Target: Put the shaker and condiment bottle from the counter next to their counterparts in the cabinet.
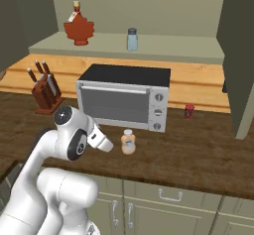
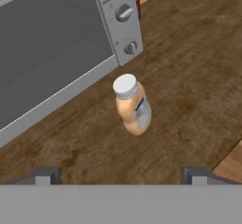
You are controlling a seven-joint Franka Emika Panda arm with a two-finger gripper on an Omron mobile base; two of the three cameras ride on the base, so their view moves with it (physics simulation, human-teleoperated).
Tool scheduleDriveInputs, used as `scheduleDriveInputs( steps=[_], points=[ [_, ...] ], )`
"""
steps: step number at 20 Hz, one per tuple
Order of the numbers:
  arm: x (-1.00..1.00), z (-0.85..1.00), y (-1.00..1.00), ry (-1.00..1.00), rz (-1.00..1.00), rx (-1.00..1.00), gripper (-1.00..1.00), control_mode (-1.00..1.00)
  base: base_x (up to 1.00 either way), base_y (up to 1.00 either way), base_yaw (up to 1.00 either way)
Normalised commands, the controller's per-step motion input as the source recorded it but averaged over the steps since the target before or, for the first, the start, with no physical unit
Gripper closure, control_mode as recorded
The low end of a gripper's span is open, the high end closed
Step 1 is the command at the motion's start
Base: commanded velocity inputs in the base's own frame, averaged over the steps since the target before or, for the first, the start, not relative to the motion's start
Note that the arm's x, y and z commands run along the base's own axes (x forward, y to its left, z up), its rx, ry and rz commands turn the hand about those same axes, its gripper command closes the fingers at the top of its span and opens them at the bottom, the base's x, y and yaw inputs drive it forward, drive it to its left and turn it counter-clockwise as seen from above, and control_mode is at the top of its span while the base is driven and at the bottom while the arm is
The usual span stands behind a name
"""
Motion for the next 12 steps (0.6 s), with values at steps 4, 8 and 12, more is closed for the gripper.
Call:
scheduleDriveInputs(
  steps=[4, 8, 12],
  points=[
    [0.0, -0.46, 0.0, -0.13, -0.06, -0.04, -1.0, -1.0, 0.0, 0.0, 0.0],
    [0.05, -0.32, 0.0, -0.04, 0.0, -0.02, -1.0, -1.0, 0.0, 0.0, 0.0],
    [0.26, -0.61, 0.0, -0.21, 0.0, -0.13, -1.0, -1.0, 0.0, 0.0, 0.0]
  ],
)
